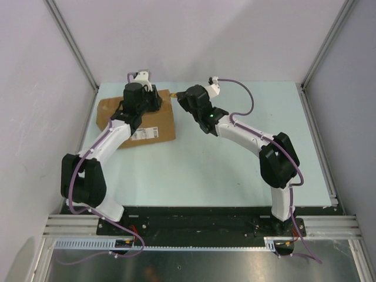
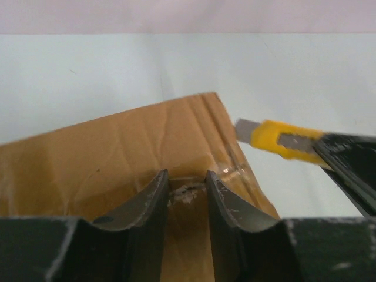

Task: Unpack the express box
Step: Cut the express box at the center of the board.

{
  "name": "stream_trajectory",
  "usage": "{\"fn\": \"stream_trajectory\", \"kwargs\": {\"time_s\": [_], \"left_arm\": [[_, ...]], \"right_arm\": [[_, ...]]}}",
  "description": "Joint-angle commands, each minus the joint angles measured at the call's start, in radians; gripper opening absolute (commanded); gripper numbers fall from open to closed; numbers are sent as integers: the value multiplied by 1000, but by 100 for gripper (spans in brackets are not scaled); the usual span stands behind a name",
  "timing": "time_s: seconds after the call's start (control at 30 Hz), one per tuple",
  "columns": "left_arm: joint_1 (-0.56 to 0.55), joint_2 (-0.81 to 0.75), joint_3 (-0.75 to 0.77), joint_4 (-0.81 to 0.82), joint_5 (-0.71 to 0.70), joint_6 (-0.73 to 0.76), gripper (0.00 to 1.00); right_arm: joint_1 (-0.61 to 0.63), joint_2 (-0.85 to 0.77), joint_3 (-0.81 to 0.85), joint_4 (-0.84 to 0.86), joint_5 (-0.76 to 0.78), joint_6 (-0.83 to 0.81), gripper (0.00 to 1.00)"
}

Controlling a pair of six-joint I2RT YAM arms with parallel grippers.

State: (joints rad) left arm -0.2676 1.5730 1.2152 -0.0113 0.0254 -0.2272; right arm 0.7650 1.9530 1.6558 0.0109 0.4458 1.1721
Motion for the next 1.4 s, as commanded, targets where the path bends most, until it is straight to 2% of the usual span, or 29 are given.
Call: {"fn": "stream_trajectory", "kwargs": {"time_s": [0.0,0.3,0.53,0.8,1.03,1.37], "left_arm": [[-65,-5,-63,-273,217,14,39],[-68,22,-82,-276,176,-4,37],[-67,71,-59,-326,120,-56,33],[-58,170,-19,-403,85,-172,26],[-12,232,-43,-429,108,-245,22],[33,321,-26,-417,179,-331,18]], "right_arm": [[19,43,39,38,-136,-26,0],[10,3,-42,145,-263,-179,0],[-42,-31,-146,189,-539,-298,0],[-53,-39,-148,146,-738,-359,0],[-53,-49,-171,116,-766,-358,0],[-43,-95,-194,81,-671,-310,0]]}}
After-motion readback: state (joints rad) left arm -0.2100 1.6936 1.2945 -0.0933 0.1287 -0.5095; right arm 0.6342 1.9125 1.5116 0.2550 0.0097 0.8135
